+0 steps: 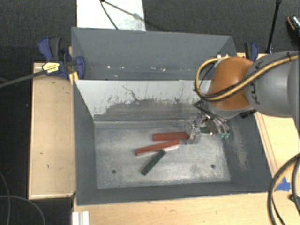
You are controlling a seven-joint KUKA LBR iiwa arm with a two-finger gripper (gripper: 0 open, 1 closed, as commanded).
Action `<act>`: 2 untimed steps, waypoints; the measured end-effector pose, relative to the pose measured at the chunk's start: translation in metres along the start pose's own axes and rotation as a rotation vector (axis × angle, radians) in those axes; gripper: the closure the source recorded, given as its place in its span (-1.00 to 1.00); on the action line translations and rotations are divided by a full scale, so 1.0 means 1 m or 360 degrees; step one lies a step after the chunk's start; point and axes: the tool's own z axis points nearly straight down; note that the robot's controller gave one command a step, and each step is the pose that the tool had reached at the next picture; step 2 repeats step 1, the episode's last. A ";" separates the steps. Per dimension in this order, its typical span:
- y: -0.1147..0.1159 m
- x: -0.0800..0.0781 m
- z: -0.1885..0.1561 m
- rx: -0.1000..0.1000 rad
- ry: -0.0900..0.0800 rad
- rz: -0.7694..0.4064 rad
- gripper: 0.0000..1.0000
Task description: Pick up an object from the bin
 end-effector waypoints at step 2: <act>0.005 0.022 -0.203 0.0003 -0.0009 -0.0509 1.00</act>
Offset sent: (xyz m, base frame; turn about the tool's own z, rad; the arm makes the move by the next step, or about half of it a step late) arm -0.0251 0.0023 0.1978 -0.3212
